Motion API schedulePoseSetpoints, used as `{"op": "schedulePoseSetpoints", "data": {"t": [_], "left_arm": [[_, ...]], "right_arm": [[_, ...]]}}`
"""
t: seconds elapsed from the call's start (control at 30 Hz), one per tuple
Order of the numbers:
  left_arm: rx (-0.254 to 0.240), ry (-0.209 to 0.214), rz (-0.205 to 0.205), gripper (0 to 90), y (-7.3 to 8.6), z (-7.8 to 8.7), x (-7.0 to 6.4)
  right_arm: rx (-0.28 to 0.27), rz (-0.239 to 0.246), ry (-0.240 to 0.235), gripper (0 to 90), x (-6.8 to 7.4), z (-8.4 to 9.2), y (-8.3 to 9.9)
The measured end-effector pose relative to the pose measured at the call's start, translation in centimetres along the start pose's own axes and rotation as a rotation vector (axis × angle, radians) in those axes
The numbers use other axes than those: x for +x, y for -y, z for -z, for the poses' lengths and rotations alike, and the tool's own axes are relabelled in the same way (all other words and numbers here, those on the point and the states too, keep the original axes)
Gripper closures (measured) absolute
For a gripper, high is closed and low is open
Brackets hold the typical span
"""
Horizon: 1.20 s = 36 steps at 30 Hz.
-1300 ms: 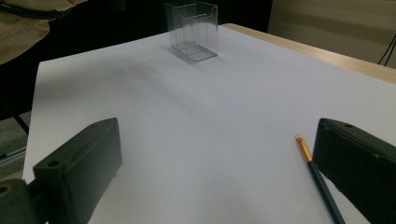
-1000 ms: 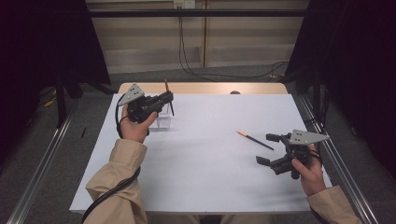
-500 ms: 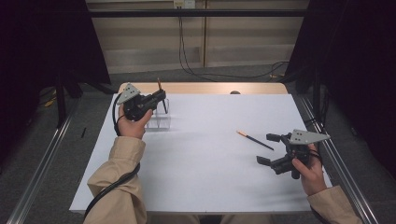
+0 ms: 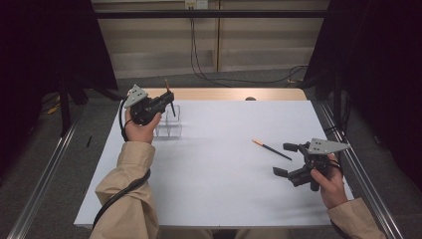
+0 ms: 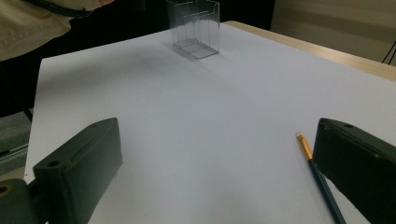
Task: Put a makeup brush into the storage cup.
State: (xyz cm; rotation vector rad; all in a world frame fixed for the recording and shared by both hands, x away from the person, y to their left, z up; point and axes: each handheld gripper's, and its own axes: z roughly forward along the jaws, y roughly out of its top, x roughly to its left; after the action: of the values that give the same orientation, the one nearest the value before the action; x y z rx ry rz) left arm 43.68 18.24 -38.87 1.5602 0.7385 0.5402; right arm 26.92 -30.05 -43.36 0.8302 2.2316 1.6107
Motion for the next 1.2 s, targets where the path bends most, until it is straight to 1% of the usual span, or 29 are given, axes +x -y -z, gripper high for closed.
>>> {"op": "schedulePoseSetpoints", "data": {"t": [0.23, 0.4, 0.5, 0.83, 1.2], "left_arm": [[0.005, -0.018, -0.014, 83.0, -0.1, -0.2, 0.1], [0.006, -0.035, -0.008, 83.0, 0.0, -0.3, 0.3], [0.012, -0.046, -0.024, 83.0, 0.0, -0.4, 0.4], [0.015, -0.067, -0.024, 83.0, 0.8, -0.8, 0.6], [0.024, -0.063, -0.017, 82.9, 1.9, -0.9, 0.4]], "right_arm": [[-0.001, 0.002, -0.001, 0.8, 0.0, 0.0, 0.0], [-0.002, 0.002, -0.004, 0.8, 0.0, 0.0, 0.0], [-0.004, 0.004, -0.001, 0.8, 0.0, 0.0, 0.0], [-0.006, 0.0, 0.005, 0.8, -0.1, 0.0, 0.1], [-0.006, -0.001, 0.007, 0.8, -0.1, 0.1, 0.1]]}}
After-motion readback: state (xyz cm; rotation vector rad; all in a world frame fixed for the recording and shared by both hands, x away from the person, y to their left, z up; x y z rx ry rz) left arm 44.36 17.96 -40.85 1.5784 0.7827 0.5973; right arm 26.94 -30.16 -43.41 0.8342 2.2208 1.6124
